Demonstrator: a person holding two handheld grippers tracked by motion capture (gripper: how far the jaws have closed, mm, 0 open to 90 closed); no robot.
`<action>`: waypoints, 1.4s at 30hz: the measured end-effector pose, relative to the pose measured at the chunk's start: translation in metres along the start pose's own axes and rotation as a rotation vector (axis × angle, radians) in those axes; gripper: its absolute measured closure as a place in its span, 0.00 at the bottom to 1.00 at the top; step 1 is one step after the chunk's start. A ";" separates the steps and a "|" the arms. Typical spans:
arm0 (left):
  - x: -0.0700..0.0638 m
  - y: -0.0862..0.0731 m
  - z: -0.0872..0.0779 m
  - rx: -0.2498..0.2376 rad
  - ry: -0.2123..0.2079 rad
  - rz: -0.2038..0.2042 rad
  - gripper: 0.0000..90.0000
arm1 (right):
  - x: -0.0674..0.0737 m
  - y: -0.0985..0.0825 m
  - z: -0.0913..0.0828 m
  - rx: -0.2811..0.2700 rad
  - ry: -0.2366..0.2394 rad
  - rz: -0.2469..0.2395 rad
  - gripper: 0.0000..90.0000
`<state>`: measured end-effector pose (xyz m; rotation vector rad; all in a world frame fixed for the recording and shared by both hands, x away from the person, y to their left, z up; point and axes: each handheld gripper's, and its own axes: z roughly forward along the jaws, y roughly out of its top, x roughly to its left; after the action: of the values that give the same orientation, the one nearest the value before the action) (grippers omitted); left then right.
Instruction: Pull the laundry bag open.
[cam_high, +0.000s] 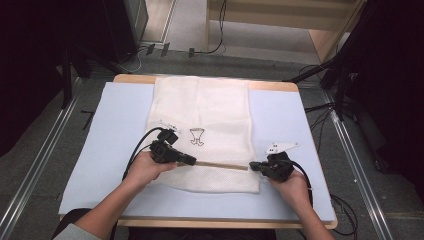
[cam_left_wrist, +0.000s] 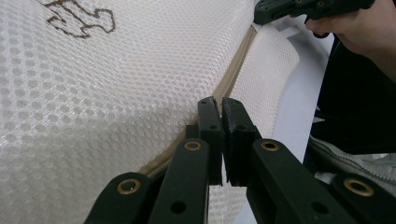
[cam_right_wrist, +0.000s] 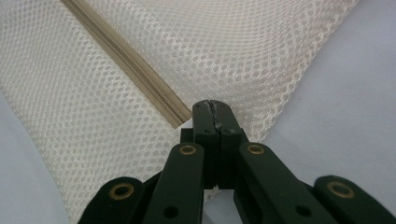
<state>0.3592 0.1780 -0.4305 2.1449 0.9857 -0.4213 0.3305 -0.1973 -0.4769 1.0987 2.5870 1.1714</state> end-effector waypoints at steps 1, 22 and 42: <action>0.000 -0.001 -0.002 0.000 0.004 0.002 0.99 | 0.000 0.000 0.000 0.002 0.001 0.000 1.00; 0.016 -0.027 -0.041 -0.041 0.042 -0.044 0.99 | 0.001 0.000 0.000 0.003 -0.002 0.001 1.00; 0.031 -0.042 -0.064 -0.049 0.066 -0.096 0.99 | 0.001 0.000 0.000 0.003 -0.002 -0.002 1.00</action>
<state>0.3469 0.2596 -0.4240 2.0853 1.1280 -0.3701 0.3301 -0.1966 -0.4765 1.0977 2.5888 1.1654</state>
